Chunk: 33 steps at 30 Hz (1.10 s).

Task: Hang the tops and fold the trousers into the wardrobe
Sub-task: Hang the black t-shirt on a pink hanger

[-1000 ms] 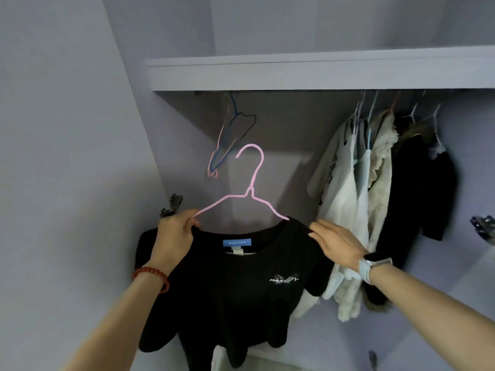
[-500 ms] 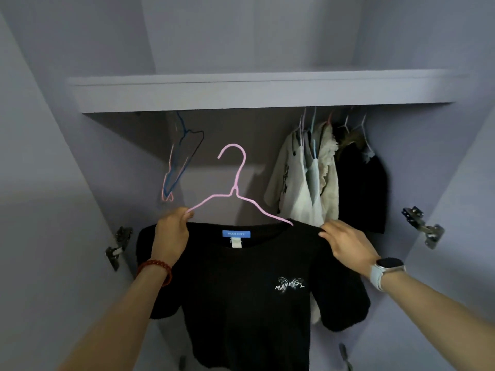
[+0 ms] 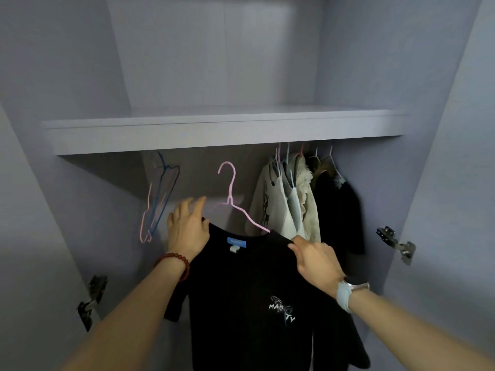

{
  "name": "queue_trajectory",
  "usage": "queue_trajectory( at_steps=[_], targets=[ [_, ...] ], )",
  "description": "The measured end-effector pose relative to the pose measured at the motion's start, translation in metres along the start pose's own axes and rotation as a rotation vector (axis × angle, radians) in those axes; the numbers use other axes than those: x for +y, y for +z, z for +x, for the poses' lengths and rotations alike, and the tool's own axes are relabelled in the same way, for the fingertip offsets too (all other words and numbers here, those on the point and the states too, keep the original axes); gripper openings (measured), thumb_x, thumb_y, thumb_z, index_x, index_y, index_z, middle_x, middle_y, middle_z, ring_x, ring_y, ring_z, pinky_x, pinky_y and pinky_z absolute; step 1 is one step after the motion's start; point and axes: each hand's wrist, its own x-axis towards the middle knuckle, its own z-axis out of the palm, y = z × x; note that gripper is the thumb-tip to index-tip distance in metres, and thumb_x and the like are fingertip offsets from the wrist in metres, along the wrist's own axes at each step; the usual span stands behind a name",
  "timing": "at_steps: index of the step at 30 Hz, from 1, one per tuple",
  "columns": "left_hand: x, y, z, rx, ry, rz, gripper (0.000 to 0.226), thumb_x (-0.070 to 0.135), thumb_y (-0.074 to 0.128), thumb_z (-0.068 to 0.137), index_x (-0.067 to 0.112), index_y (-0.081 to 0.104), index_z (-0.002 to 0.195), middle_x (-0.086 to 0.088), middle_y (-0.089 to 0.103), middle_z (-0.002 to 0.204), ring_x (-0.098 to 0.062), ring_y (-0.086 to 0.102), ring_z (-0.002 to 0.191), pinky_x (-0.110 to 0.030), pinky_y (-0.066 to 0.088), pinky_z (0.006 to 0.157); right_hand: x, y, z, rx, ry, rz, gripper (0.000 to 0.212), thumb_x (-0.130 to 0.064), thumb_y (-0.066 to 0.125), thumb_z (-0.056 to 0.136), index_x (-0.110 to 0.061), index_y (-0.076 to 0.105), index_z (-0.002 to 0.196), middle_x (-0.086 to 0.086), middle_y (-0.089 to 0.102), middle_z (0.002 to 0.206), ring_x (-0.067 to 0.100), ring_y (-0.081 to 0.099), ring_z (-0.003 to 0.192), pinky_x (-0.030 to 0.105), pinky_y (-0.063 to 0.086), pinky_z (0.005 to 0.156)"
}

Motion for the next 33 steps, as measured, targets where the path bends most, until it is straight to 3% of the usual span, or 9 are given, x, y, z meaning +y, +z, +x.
queue_trajectory(
  at_steps=[3, 8, 11, 14, 17, 19, 23, 33],
  targets=[
    [0.022, -0.016, 0.005, 0.118, 0.043, 0.062, 0.056, 0.011, 0.051, 0.089, 0.015, 0.033, 0.142, -0.015, 0.031, 0.145, -0.032, 0.026, 0.133, -0.048, 0.026, 0.106, -0.023, -0.002, 0.021, -0.075, 0.156, 0.007, 0.032, -0.031, 0.028, 0.101, -0.008, 0.05, 0.105, 0.013, 0.066, 0.101, 0.035, 0.061, 0.096, 0.036, 0.043, 0.071],
    [0.043, -0.033, 0.017, 0.37, 0.25, 0.224, 0.067, -0.003, 0.071, 0.061, 0.004, 0.055, 0.125, -0.026, 0.05, 0.129, -0.045, 0.047, 0.119, -0.058, 0.041, 0.09, -0.033, -0.003, 0.056, -0.018, 0.253, 0.108, 0.031, -0.026, 0.029, 0.101, -0.004, 0.05, 0.106, 0.017, 0.065, 0.103, 0.036, 0.061, 0.098, 0.034, 0.04, 0.068],
    [0.057, -0.036, 0.03, 0.445, 0.358, 0.344, 0.077, 0.002, 0.072, 0.057, 0.005, 0.05, 0.131, -0.026, 0.045, 0.136, -0.045, 0.042, 0.124, -0.059, 0.038, 0.095, -0.029, -0.006, 0.074, 0.028, 0.311, 0.195, 0.029, -0.024, 0.03, 0.101, -0.003, 0.05, 0.107, 0.017, 0.064, 0.105, 0.036, 0.059, 0.101, 0.034, 0.038, 0.069],
    [0.074, -0.037, 0.041, 0.411, 0.337, 0.423, 0.083, 0.013, 0.068, 0.067, 0.012, 0.035, 0.143, -0.021, 0.027, 0.149, -0.043, 0.025, 0.136, -0.06, 0.023, 0.106, -0.024, -0.004, 0.091, 0.065, 0.344, 0.21, 0.031, -0.022, 0.027, 0.102, -0.002, 0.048, 0.112, 0.016, 0.064, 0.107, 0.034, 0.06, 0.102, 0.033, 0.041, 0.071],
    [0.076, -0.031, 0.055, 0.317, 0.28, 0.463, 0.083, 0.026, 0.051, 0.087, 0.022, -0.003, 0.149, -0.013, -0.01, 0.156, -0.037, -0.009, 0.142, -0.056, -0.001, 0.112, -0.021, 0.008, 0.108, 0.056, 0.372, 0.178, 0.03, -0.02, 0.028, 0.102, -0.003, 0.046, 0.118, 0.015, 0.064, 0.111, 0.032, 0.06, 0.105, 0.034, 0.043, 0.075],
    [0.074, -0.026, 0.062, 0.284, 0.237, 0.505, 0.085, 0.032, 0.047, 0.091, 0.022, -0.015, 0.147, -0.011, -0.021, 0.154, -0.036, -0.017, 0.141, -0.054, -0.004, 0.113, -0.018, 0.024, 0.119, 0.026, 0.376, 0.177, 0.025, -0.015, 0.033, 0.099, -0.002, 0.046, 0.117, 0.015, 0.064, 0.112, 0.033, 0.059, 0.107, 0.035, 0.045, 0.077],
    [0.069, -0.015, 0.067, 0.311, 0.225, 0.496, 0.09, 0.036, 0.048, 0.09, 0.022, -0.021, 0.145, -0.011, -0.024, 0.153, -0.037, -0.021, 0.14, -0.052, -0.006, 0.113, -0.008, 0.05, 0.131, -0.018, 0.39, 0.138, 0.026, -0.005, 0.036, 0.095, 0.0, 0.045, 0.119, 0.015, 0.062, 0.115, 0.032, 0.06, 0.108, 0.037, 0.047, 0.08],
    [0.082, -0.009, 0.065, 0.251, 0.121, 0.525, 0.1, 0.039, 0.049, 0.087, 0.017, -0.036, 0.134, -0.014, -0.031, 0.15, -0.041, -0.024, 0.138, -0.064, -0.001, 0.108, 0.02, 0.06, 0.109, -0.11, 0.381, 0.174, 0.025, -0.01, 0.038, 0.096, -0.003, 0.05, 0.117, 0.015, 0.062, 0.115, 0.031, 0.059, 0.107, 0.035, 0.047, 0.081]
  ],
)
